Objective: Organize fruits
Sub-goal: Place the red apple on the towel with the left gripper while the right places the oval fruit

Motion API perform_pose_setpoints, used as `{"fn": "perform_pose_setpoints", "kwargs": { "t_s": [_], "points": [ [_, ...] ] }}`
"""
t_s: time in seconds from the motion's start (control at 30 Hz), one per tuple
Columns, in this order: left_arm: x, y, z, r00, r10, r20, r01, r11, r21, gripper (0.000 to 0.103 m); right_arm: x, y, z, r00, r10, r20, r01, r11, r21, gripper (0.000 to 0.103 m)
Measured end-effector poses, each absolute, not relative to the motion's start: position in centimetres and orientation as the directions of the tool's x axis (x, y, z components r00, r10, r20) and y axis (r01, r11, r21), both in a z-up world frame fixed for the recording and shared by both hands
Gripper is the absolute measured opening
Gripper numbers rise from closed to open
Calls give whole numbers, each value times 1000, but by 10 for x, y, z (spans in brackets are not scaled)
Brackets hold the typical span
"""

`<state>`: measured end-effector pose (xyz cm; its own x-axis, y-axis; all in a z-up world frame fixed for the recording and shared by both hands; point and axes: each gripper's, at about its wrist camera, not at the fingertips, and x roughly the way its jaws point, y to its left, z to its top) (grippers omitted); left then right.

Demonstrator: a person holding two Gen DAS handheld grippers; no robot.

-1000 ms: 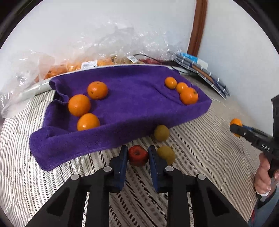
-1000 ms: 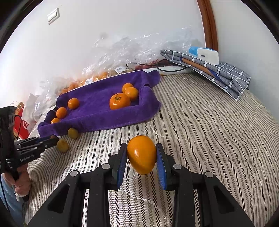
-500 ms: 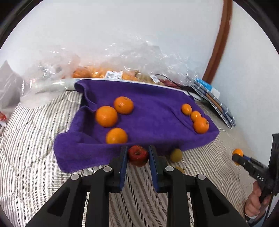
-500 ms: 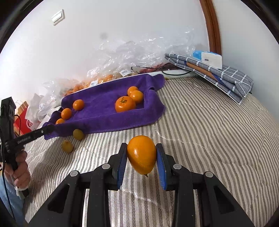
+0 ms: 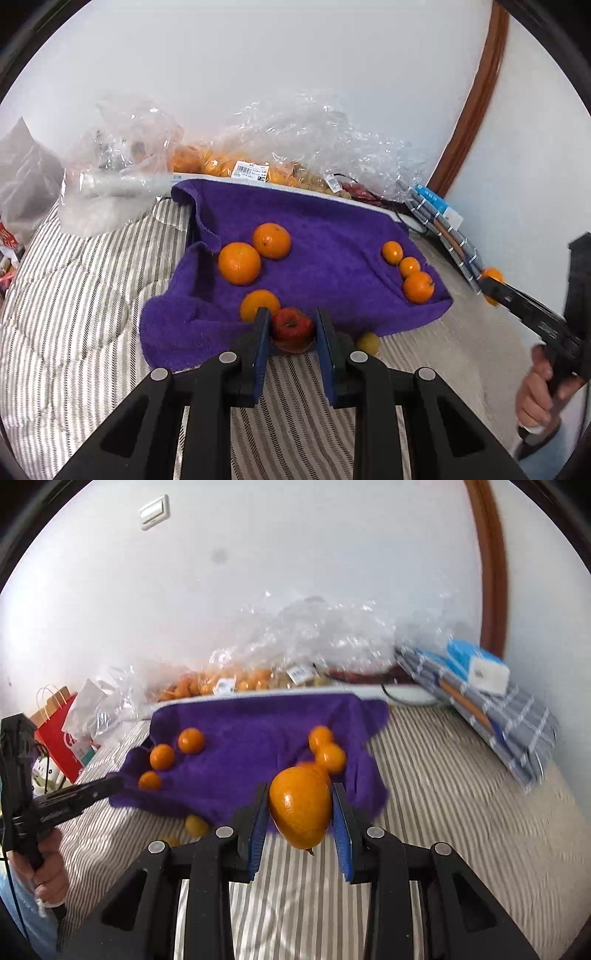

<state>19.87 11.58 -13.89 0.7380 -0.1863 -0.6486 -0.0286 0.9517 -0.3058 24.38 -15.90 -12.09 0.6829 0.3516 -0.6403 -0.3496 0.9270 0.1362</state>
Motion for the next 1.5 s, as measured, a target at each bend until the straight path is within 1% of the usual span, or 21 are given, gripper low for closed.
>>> {"fn": "perform_pose_setpoints", "kwargs": {
  "t_s": [0.07, 0.13, 0.2, 0.3, 0.53, 0.67, 0.83, 0.97, 1.13, 1.27, 1.43, 1.5],
  "points": [
    [202, 118, -128, 740, -168, -651, -27, 960, -278, 23, 258, -154, -117, 682, 357, -639, -358, 924, 134, 32],
    [210, 117, -113, 745, -109, -658, -40, 977, -208, 23, 276, -148, -115, 674, 368, -641, -372, 918, 137, 32],
    [219, 118, -106, 750, -97, -655, -43, 980, -195, 23, 293, -141, -114, 668, 373, -644, -382, 915, 134, 32],
    [240, 119, -105, 760, -88, -644, -58, 978, -202, 23, 313, -132, -116, 653, 392, -648, -400, 905, 145, 32],
    [288, 118, -136, 741, -121, -661, -73, 963, -258, 23, 351, -117, -138, 607, 423, -673, -432, 886, 167, 32],
    [295, 114, -153, 728, -141, -671, -66, 960, -272, 23, 361, -117, -161, 563, 444, -697, -434, 877, 207, 32],
    [300, 109, -167, 702, -147, -697, -50, 966, -254, 23, 364, -113, -173, 550, 432, -715, -441, 877, 191, 32],
    [301, 113, -173, 697, -175, -695, -52, 955, -292, 23, 368, -113, -180, 525, 453, -720, -442, 868, 224, 32],
    [301, 115, -178, 695, -191, -693, -51, 949, -312, 23, 365, -105, -188, 522, 423, -741, -455, 873, 177, 32],
    [301, 110, -179, 697, -169, -697, -48, 959, -280, 23, 362, -94, -192, 525, 390, -756, -471, 873, 124, 33],
    [302, 106, -180, 695, -141, -705, -59, 966, -251, 23, 358, -95, -191, 539, 382, -751, -469, 876, 109, 33],
    [302, 104, -181, 698, -130, -704, -64, 968, -242, 23, 357, -96, -189, 543, 379, -749, -464, 879, 108, 34]
  ]
}}
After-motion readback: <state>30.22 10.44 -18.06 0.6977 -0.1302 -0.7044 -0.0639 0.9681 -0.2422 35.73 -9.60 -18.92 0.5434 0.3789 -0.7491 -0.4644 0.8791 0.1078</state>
